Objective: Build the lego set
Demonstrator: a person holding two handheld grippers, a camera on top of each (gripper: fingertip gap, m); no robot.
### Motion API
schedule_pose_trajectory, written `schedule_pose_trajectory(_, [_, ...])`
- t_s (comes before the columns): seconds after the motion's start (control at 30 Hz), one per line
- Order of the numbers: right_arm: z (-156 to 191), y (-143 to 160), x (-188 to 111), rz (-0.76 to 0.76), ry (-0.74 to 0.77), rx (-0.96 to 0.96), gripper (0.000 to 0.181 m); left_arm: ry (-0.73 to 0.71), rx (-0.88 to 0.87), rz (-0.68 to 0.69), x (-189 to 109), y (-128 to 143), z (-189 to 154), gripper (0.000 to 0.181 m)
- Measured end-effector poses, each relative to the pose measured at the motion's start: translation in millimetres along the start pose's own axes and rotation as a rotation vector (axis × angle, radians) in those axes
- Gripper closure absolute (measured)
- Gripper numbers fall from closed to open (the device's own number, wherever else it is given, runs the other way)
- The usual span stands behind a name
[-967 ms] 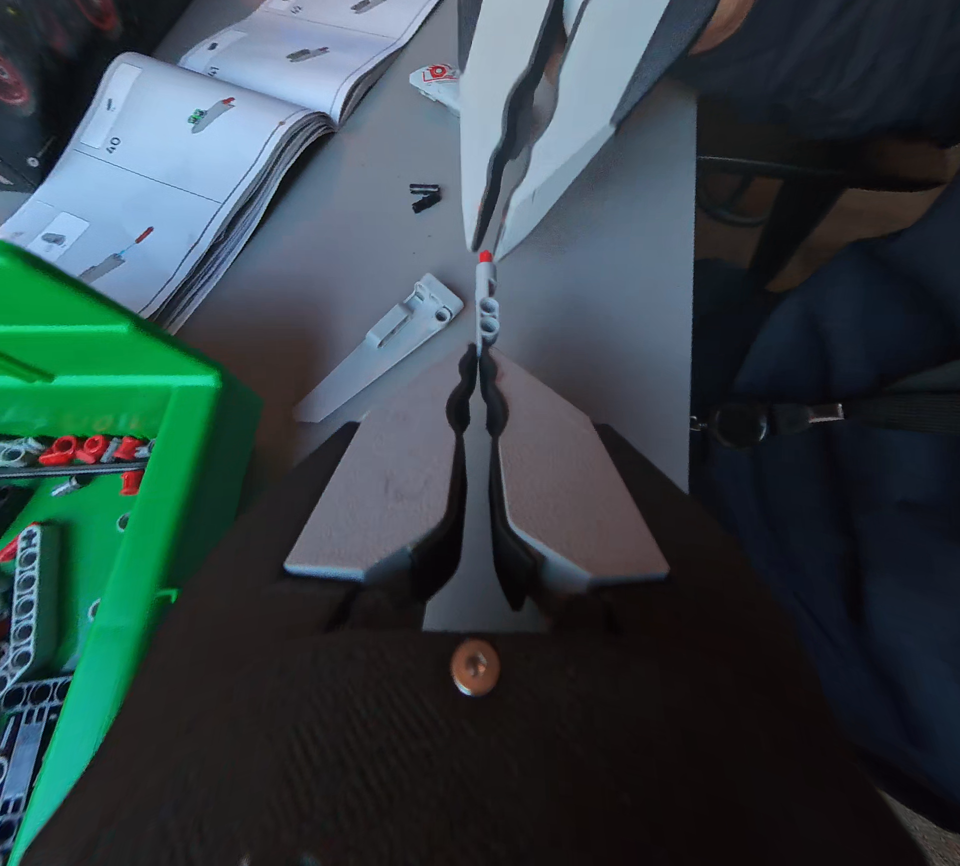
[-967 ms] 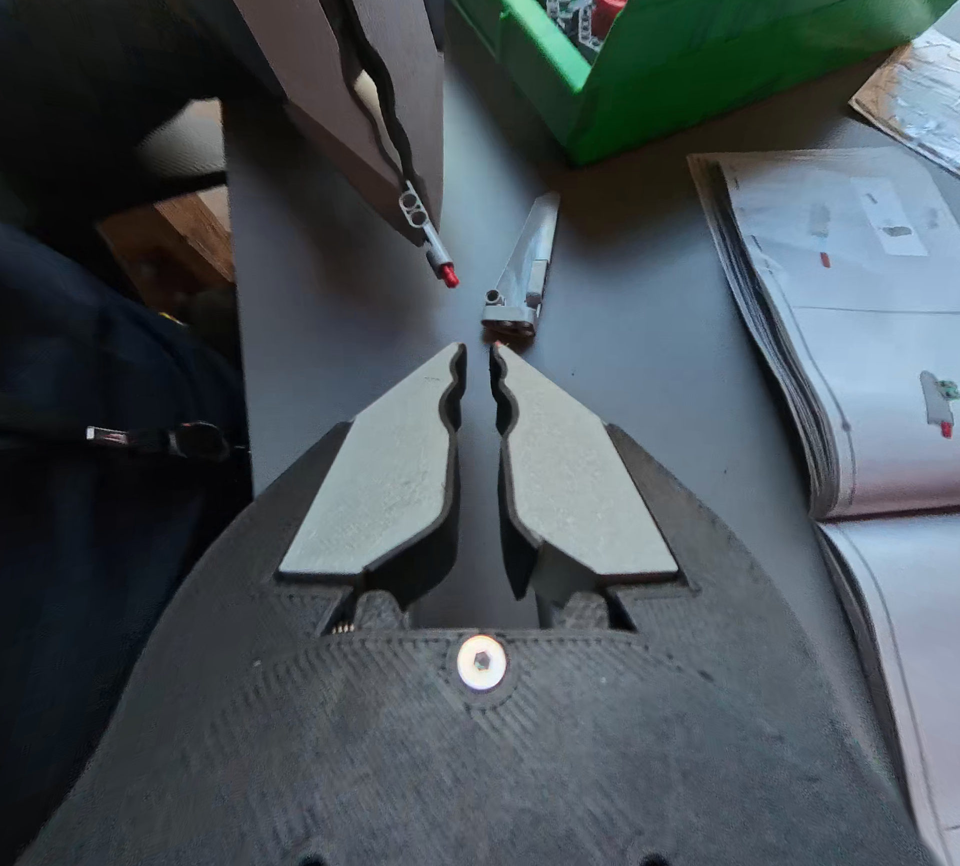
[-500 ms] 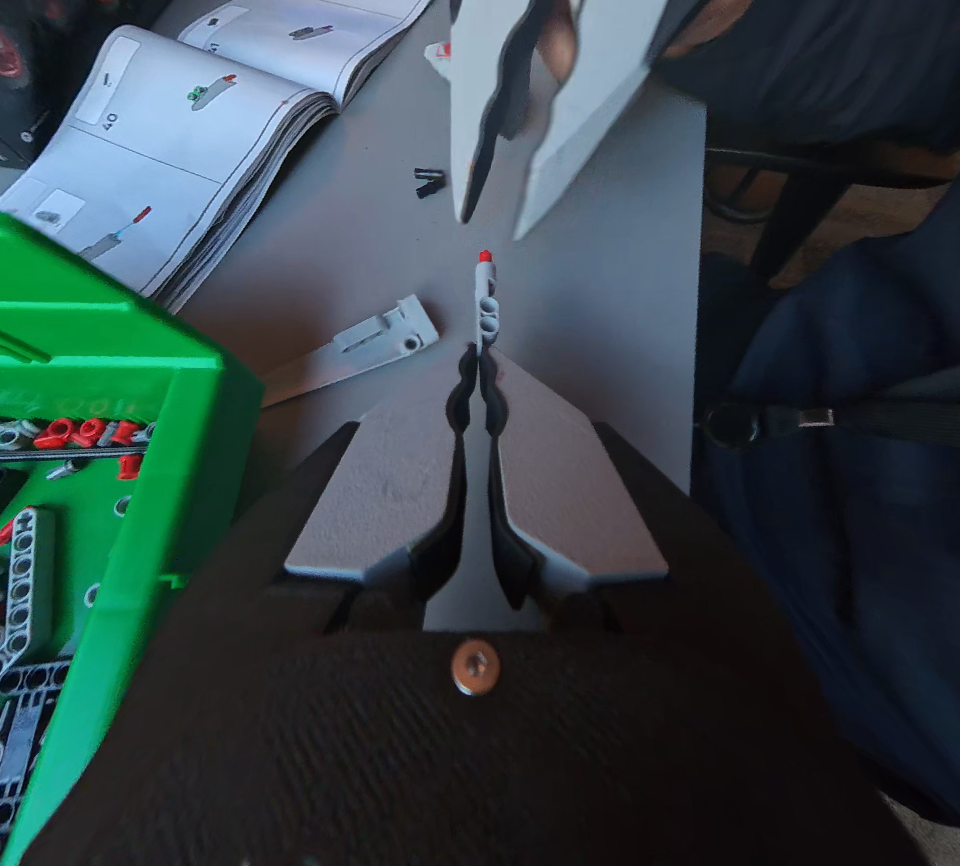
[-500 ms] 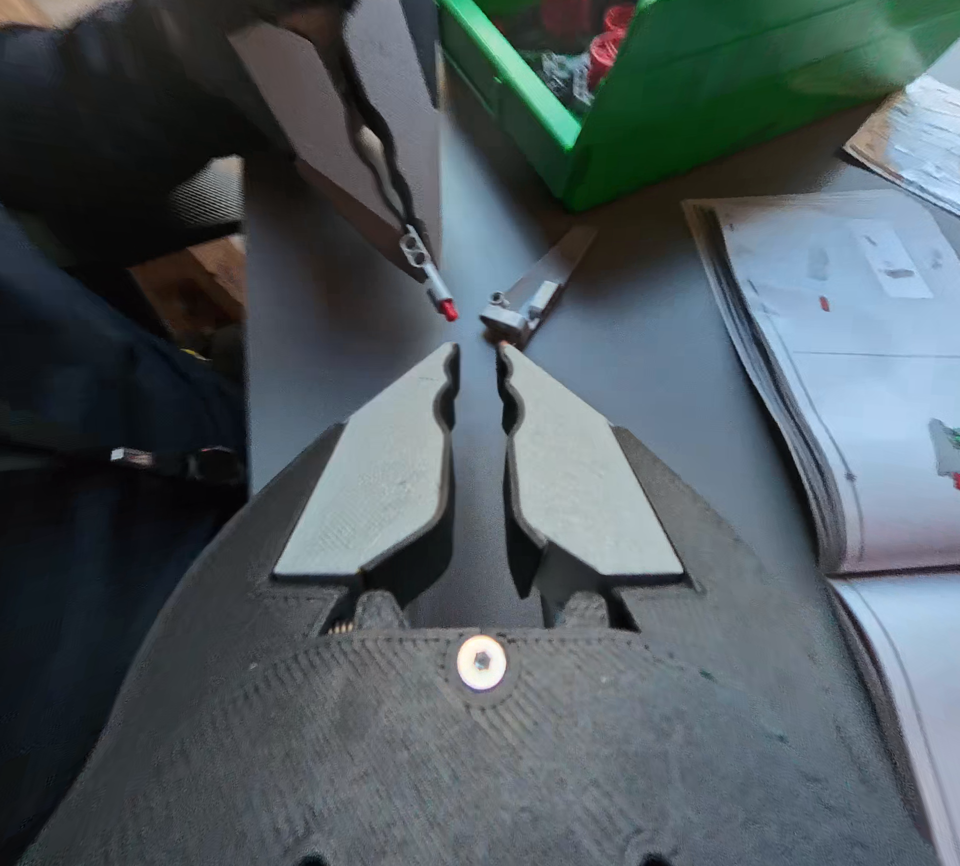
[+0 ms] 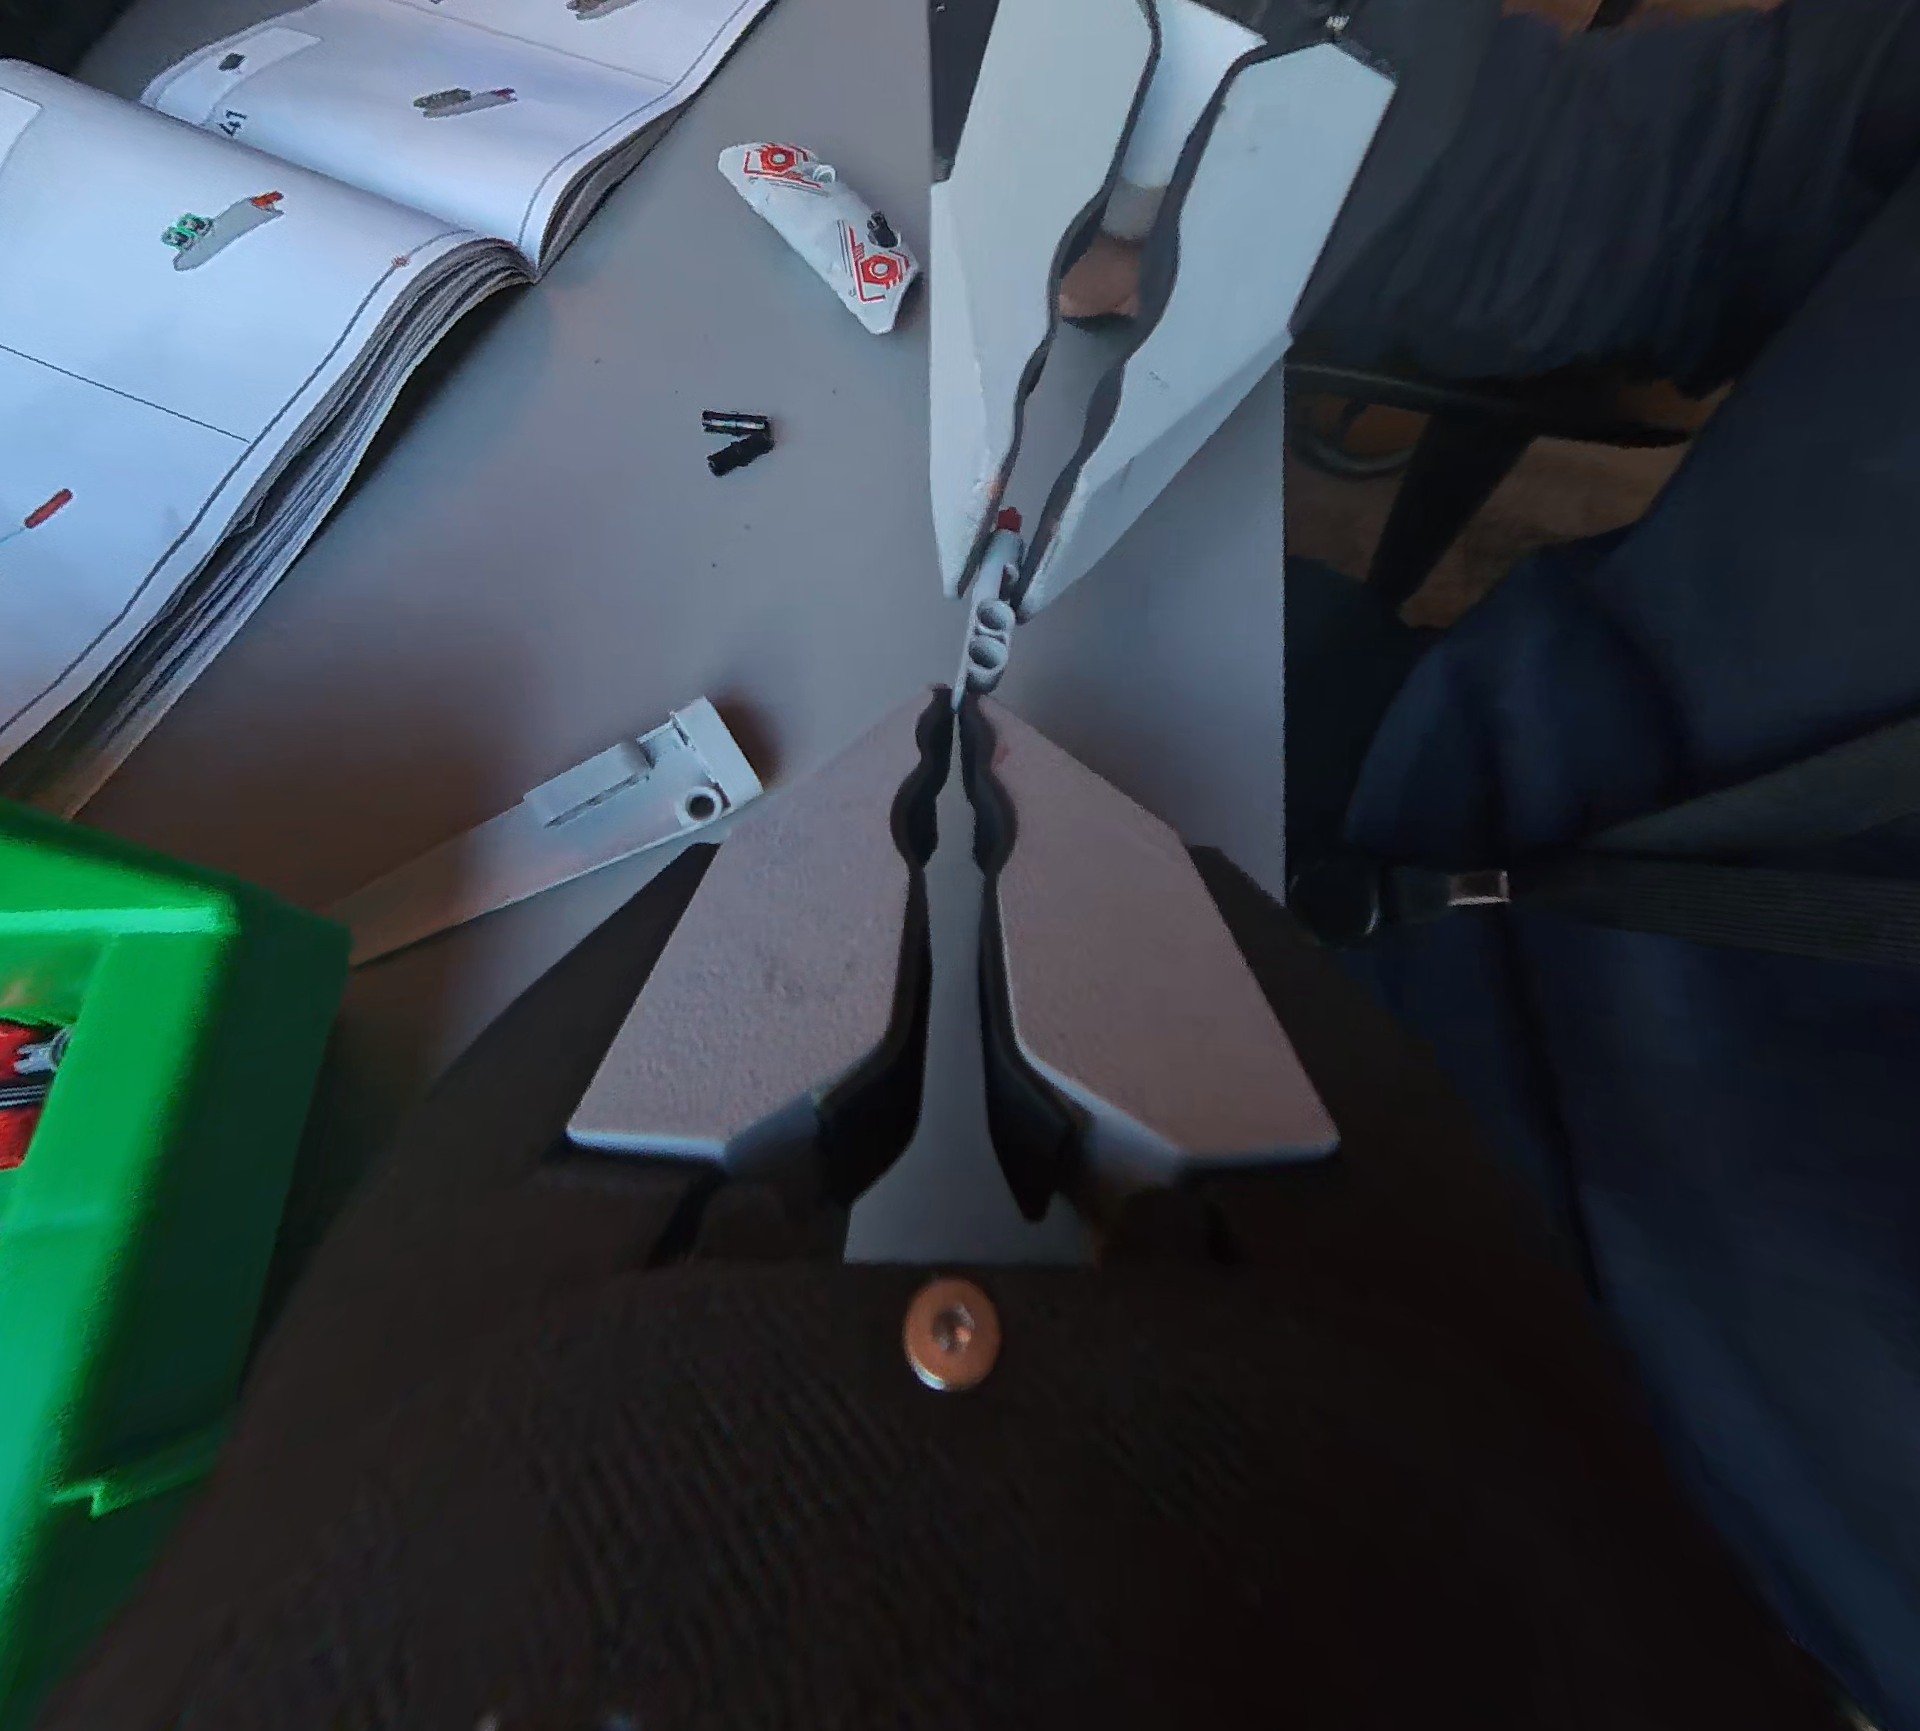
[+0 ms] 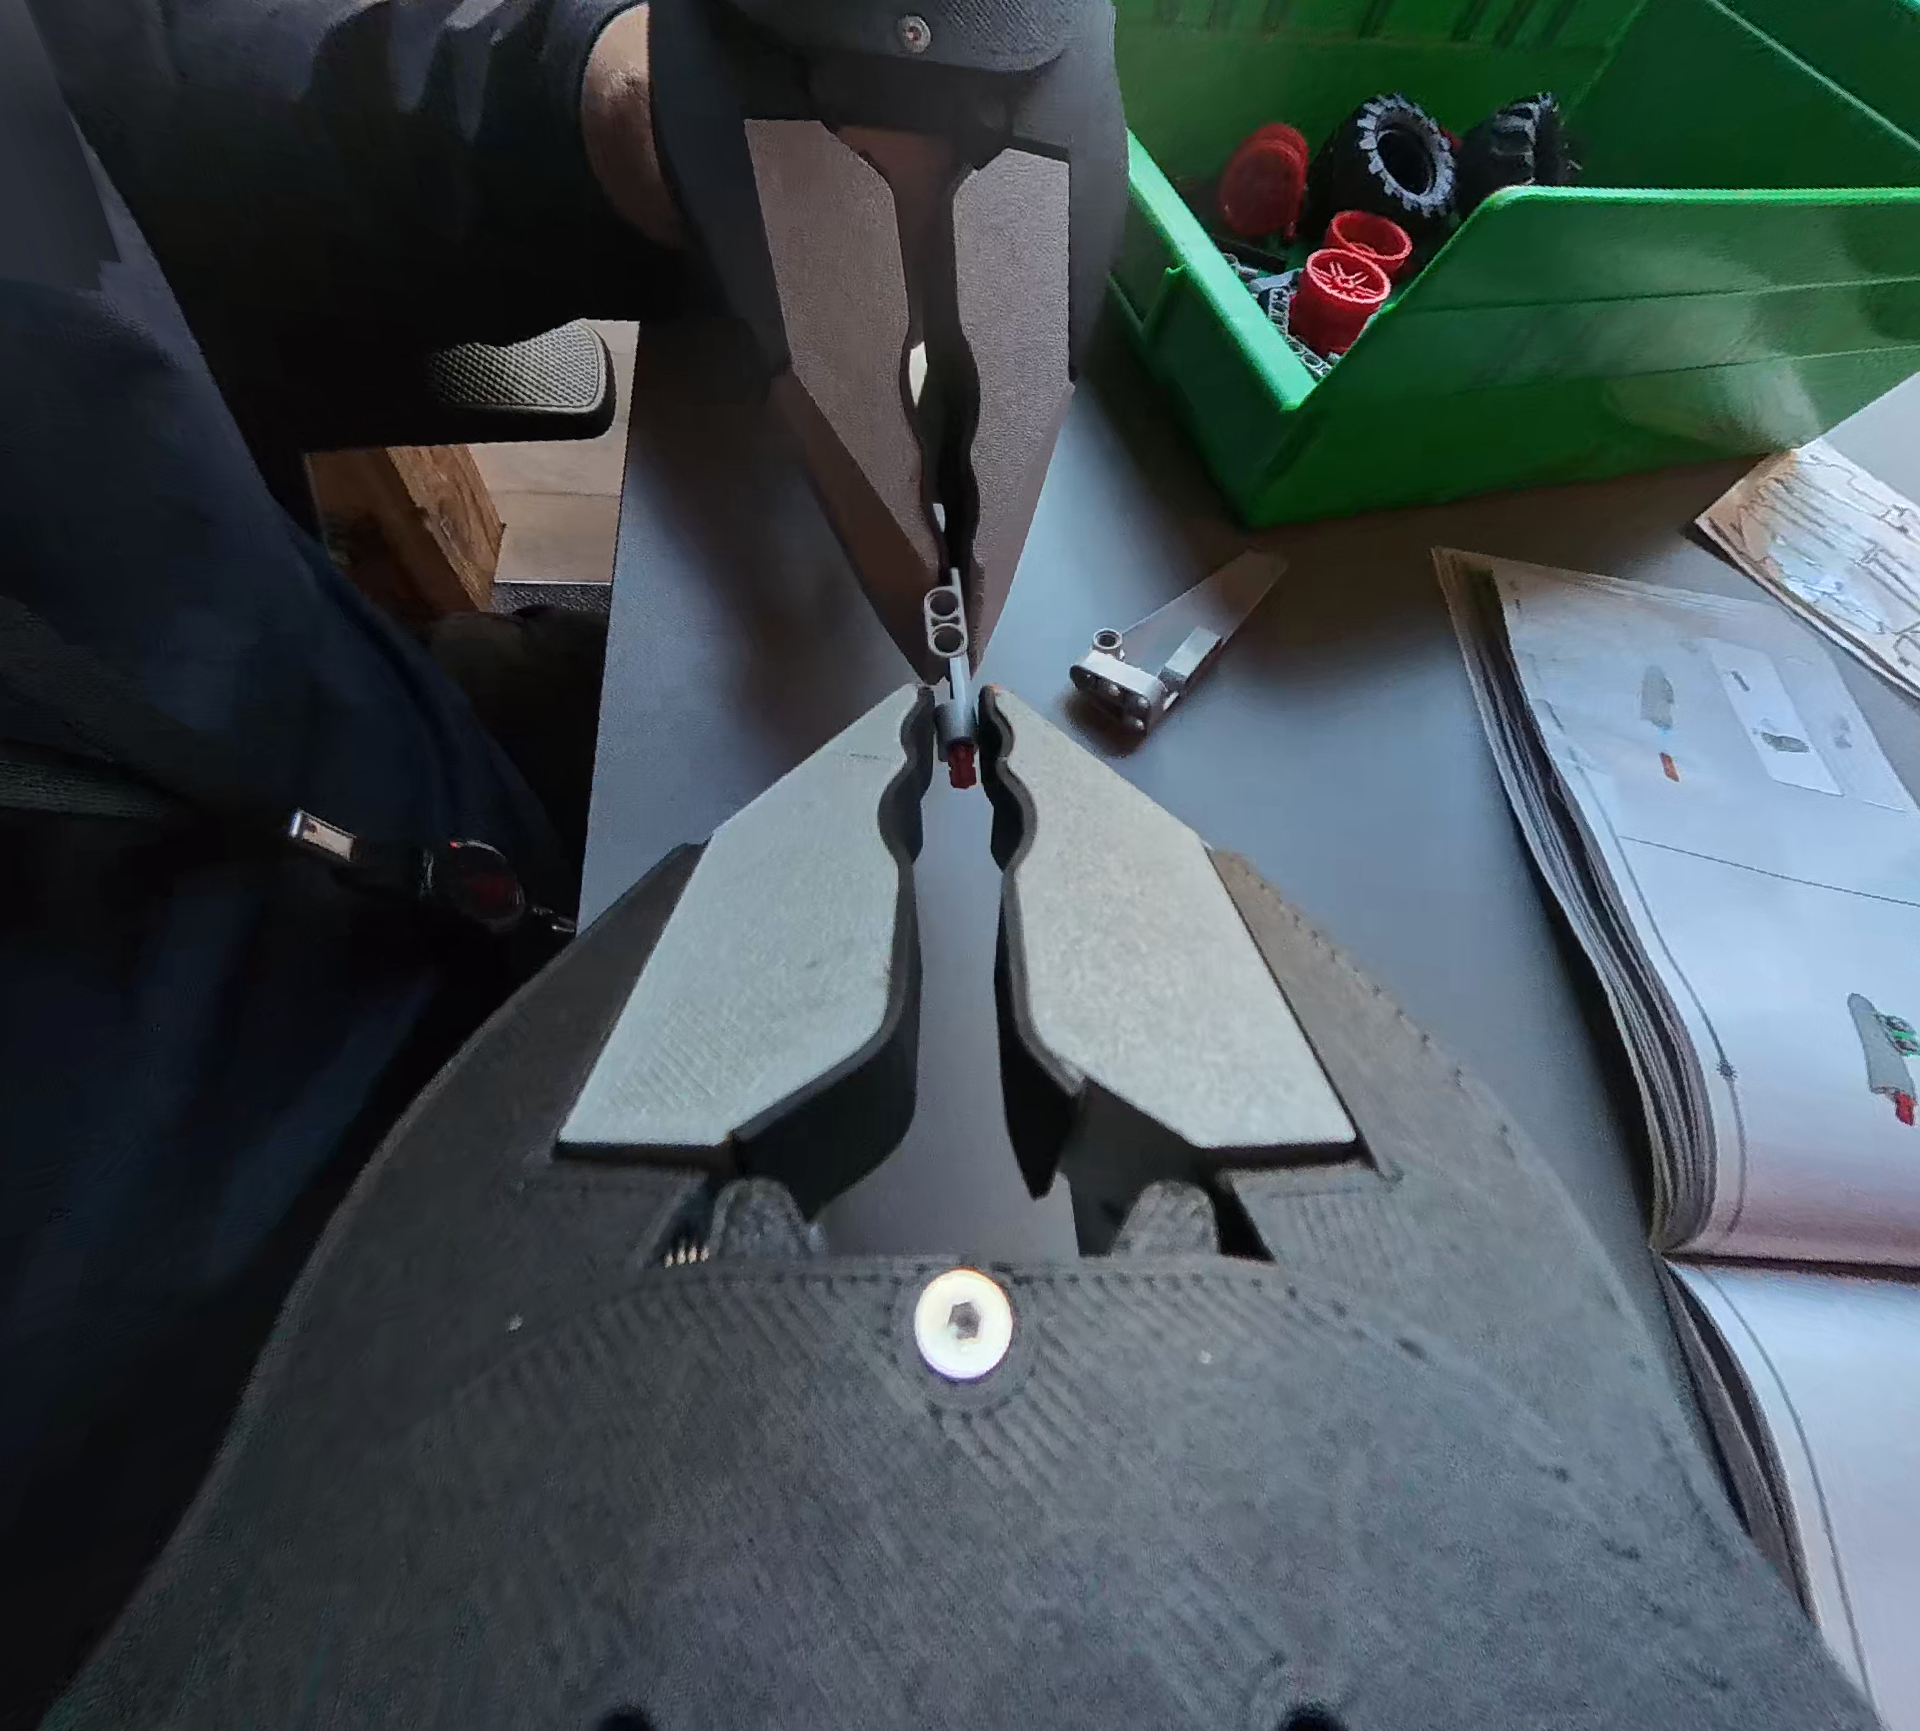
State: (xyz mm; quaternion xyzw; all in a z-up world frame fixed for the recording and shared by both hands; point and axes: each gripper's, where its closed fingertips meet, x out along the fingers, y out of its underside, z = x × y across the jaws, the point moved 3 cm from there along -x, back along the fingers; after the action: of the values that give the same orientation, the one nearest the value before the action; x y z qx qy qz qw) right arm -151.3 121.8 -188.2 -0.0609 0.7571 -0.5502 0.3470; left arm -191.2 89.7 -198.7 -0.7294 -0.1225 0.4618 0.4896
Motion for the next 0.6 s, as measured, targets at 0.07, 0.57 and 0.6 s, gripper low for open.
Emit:
schedule_pose_trajectory(0.07, [-1.4, -0.8, -1.1, -0.01, 0.012, 0.002, 0.176, 0.004, -0.024, -0.008, 0.7, -1.6, 1.9, 0.18])
schedule_pose_trajectory(0.57, [0.4, -1.5, -3.0, -0.026, -0.024, 0.032, 0.176, 0.01, 0.02, -0.056, 0.2, -8.3, -5.7, 0.176])
schedule_pose_trajectory(0.6, [1.6, -1.4, -2.9, -0.024, -0.033, 0.031, 0.176, 0.012, 0.02, -0.063, -0.4, -8.9, -6.3, 0.176])
